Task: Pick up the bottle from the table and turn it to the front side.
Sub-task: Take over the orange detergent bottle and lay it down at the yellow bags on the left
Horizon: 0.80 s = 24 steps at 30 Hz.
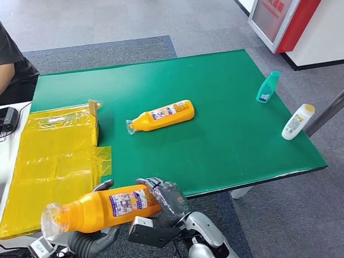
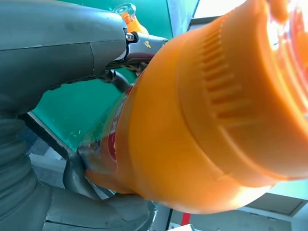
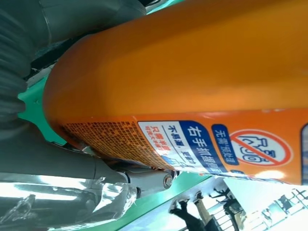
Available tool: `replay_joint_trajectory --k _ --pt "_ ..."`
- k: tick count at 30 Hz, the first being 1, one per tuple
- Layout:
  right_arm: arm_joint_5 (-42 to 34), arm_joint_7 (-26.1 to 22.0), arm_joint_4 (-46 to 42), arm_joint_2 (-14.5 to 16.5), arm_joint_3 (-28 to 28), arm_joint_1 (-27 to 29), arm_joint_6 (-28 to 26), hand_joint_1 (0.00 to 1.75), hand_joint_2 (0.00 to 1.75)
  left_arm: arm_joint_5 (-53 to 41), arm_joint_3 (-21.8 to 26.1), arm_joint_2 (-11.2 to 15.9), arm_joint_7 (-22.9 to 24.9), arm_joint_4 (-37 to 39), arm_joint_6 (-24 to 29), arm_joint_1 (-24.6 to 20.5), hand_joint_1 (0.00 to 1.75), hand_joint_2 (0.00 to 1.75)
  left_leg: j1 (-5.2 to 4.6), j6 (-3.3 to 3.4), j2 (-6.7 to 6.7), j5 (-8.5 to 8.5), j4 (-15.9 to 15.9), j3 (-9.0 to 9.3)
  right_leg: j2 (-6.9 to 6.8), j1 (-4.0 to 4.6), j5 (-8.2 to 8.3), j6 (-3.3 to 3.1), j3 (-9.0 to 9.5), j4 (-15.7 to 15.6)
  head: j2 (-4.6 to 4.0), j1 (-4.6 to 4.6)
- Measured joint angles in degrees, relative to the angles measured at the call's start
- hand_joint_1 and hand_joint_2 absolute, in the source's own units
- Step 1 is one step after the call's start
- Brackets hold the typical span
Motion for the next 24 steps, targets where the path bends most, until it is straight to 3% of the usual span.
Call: replay_joint_trajectory --k 4,10,14,24 --pt "-0.12 0.38 -0.02 0.0 0.0 0.1 -0.04 1.75 1.75 0.0 -0.13 0.12 0.0 -0.16 0.41 -0.04 1.49 1.75 0.0 0.0 0.0 0.0 0.0 0.0 0.0 0.0 0.0 0.0 0.0 0.0 0.0 0.0" --pt "-0.28 0.64 -0.09 0.0 0.02 0.27 -0.05 1.75 1.75 0.0 -0.13 0.16 0.0 -0.32 0.67 -0.19 1.74 1.75 0.0 0.0 0.0 0.0 0.0 0.0 0.0 0.0 0.0 0.0 0.0 0.0 0.0 0.01" --pt "-0.31 0.75 -0.16 0.0 0.03 0.38 -0.07 0.01 1.75 -2.31 -0.16 0.11 0.26 -0.72 2.63 -0.2 1.75 1.75 0.0 0.0 0.0 0.0 0.0 0.0 0.0 0.0 0.0 0.0 0.0 0.0 0.0 0.0" --pt "0.31 1.99 -4.32 -0.02 -1.67 2.41 -1.72 0.0 1.75 -17.12 -0.03 -1.4 2.69 -6.11 12.65 0.63 1.75 1.75 0.0 0.0 0.0 0.0 0.0 0.0 0.0 0.0 0.0 0.0 -0.01 0.0 0.0 0.0"
